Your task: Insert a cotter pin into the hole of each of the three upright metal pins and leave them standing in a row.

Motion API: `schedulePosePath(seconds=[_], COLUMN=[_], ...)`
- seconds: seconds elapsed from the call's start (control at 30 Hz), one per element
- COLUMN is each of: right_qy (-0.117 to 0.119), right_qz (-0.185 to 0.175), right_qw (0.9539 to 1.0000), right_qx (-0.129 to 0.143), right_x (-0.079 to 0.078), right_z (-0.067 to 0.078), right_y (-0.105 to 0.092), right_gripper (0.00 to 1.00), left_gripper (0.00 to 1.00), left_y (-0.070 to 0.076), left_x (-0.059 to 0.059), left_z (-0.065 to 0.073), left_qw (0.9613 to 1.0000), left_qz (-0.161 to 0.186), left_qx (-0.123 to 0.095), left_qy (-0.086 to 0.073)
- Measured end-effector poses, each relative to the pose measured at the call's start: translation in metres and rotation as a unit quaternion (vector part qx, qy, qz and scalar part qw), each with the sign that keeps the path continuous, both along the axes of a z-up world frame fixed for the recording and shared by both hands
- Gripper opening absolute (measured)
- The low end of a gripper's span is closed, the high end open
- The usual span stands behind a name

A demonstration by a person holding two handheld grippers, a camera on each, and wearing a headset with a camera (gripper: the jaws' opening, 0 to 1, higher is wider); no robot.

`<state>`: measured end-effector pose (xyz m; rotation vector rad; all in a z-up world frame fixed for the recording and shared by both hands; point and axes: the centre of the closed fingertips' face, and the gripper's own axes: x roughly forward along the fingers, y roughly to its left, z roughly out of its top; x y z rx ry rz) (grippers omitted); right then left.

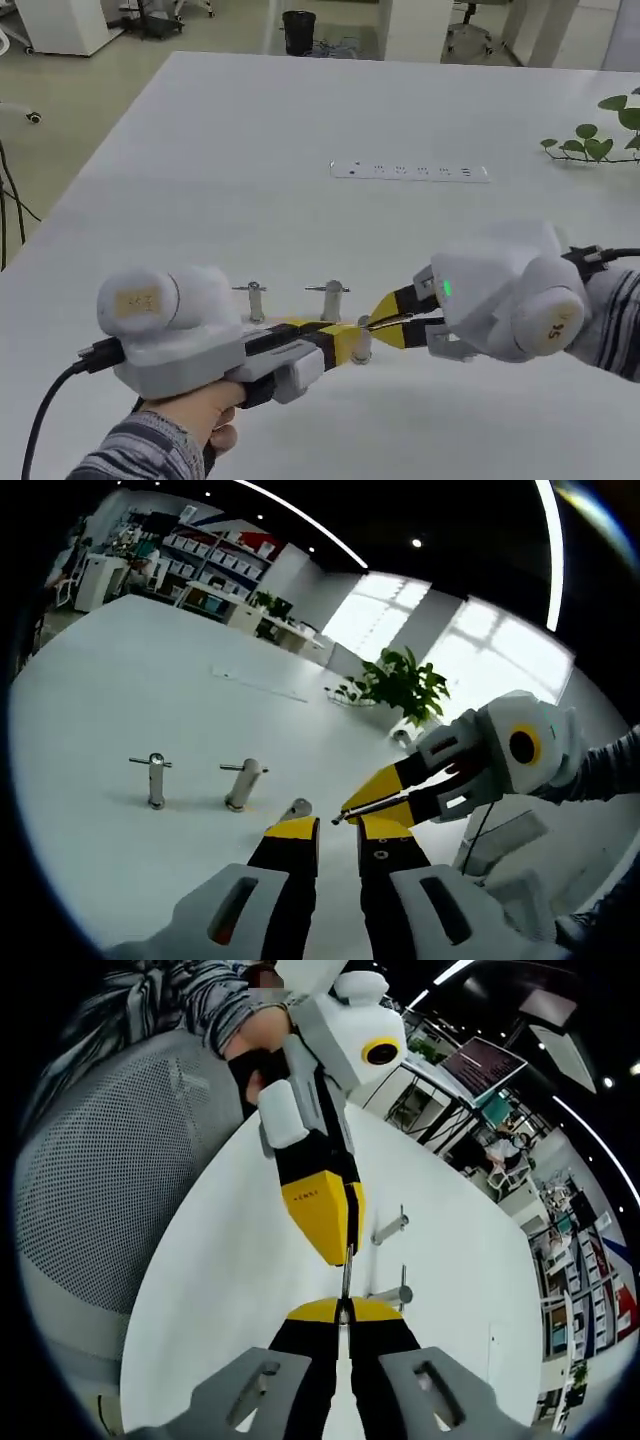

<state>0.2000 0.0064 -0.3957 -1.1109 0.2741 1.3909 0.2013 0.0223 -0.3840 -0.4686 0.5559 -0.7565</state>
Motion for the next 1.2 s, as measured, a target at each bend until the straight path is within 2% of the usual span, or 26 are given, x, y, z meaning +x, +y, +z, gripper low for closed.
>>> schedulePosePath(seconds=[0.13,0.23,0.47,0.57,0.63,0.7,0.73,0.87,0.9,1.03,1.1,1.13,1.2], right_qy=[0.001,0.003,0.007,0.027,0.027,0.044,0.052,0.082,0.094,0.126,0.139,0.147,0.165], right_qz=[0.002,0.002,0.000,-0.009,-0.011,-0.021,-0.026,-0.040,-0.043,-0.052,-0.056,-0.058,-0.064], right_qw=[1.0000,1.0000,0.9999,0.9995,0.9995,0.9987,0.9981,0.9953,0.9941,0.9900,0.9879,0.9867,0.9832], right_qx=[0.004,0.008,0.012,0.011,0.014,0.017,0.020,0.032,0.035,0.039,0.040,0.041,0.045], right_x=[-0.002,-0.004,-0.005,-0.007,-0.006,-0.007,-0.007,-0.009,-0.011,-0.016,-0.019,-0.021,-0.024], right_z=[0.002,0.003,0.003,0.001,0.002,0.000,0.000,0.001,0.000,-0.004,-0.006,-0.008,-0.009], right_y=[0.003,0.006,0.009,0.008,0.008,0.006,0.006,0.003,0.002,-0.001,-0.003,-0.004,-0.005], right_gripper=[0.00,0.00,0.00,0.00,0.00,0.00,0.00,0.02,0.03,0.04,0.05,0.05,0.05], left_gripper=[0.06,0.01,0.00,0.00,0.00,0.00,0.00,0.00,0.00,0.00,0.00,0.00,0.00], left_y=[0.002,0.002,0.001,-0.002,-0.001,-0.002,-0.003,-0.005,-0.005,-0.004,-0.006,-0.005,-0.005], left_x=[0.001,0.000,-0.001,-0.006,-0.007,-0.009,-0.010,-0.015,-0.017,-0.020,-0.024,-0.025,-0.027], left_z=[0.000,-0.001,0.002,0.001,0.001,0.000,0.001,0.001,-0.001,-0.004,-0.004,-0.005,-0.007], left_qw=[0.9998,0.9995,0.9992,0.9999,0.9996,0.9973,0.9960,0.9869,0.9827,0.9733,0.9667,0.9644,0.9623], left_qz=[0.009,0.015,0.009,-0.015,-0.023,-0.043,-0.051,-0.092,-0.105,-0.129,-0.148,-0.154,-0.162], left_qx=[-0.018,-0.019,-0.031,-0.008,0.011,0.042,0.051,0.089,0.106,0.134,0.142,0.147,0.150], left_qy=[0.010,0.020,0.023,-0.001,-0.015,-0.042,-0.053,-0.098,-0.110,-0.135,-0.153,-0.157,-0.158])
